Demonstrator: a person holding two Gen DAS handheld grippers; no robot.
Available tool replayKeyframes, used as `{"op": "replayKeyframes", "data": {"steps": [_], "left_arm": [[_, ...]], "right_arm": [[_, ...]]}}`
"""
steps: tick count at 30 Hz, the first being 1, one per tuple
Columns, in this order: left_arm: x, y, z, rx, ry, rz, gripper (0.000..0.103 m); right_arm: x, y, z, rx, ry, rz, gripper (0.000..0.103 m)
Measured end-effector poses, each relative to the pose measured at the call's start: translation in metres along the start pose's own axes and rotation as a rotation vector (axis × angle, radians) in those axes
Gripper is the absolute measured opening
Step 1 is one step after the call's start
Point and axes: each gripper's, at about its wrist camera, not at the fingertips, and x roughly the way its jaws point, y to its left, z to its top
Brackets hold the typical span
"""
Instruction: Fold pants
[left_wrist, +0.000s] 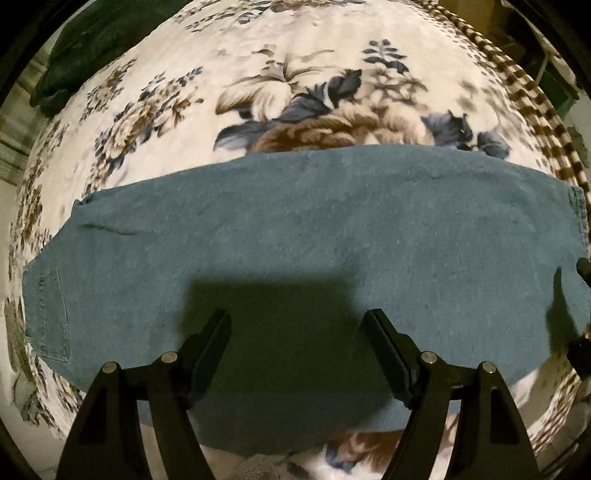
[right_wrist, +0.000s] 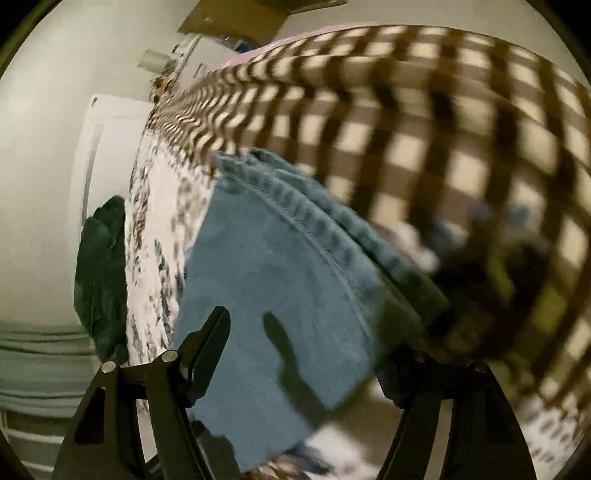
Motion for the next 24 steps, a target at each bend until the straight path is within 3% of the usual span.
{"op": "replayKeyframes", "data": {"steps": [2,3,4,5,6,9,12,14,16,24], "left_arm": [[0.002,0.000,0.002,-0.010,0.004,0.007,0.074],[0.003,0.002,0.002,-0.012,0.005,0.009,0.074],[0.003,0.001,0.003,-0.014,0.005,0.011,0.074],[0.003,0.002,0.003,-0.011,0.004,0.011,0.074],[0.004,0.002,0.002,-0.009,0.002,0.012,0.074],[0.007,0.006,0.002,-0.015,0.002,0.009,0.074],[0.010,0.009,0.001,-0.031,0.013,0.005,0.074],[0.009,0.012,0.000,-0.039,0.015,0.000,0.074],[0.006,0.018,0.000,-0.042,0.013,0.000,0.074],[-0.021,0.077,0.000,-0.100,-0.020,-0.013,0.074]], "right_arm": [[0.013,0.002,0.003,0.000,0.018,0.001,0.071],[0.017,0.004,0.003,0.002,0.017,0.020,0.060],[0.015,0.005,0.004,0.008,0.009,0.050,0.030],[0.013,0.005,0.004,0.017,-0.001,0.088,0.015],[0.007,0.006,0.003,0.032,-0.029,0.141,0.008],[0.011,0.007,0.002,0.043,-0.026,0.151,0.009],[0.036,-0.004,0.003,0.086,0.055,0.110,0.017],[0.035,0.004,0.001,0.077,0.021,0.098,0.011],[0.023,0.029,-0.004,0.004,-0.021,0.046,0.007],[-0.015,0.145,-0.049,-0.249,-0.092,-0.024,0.007]]}}
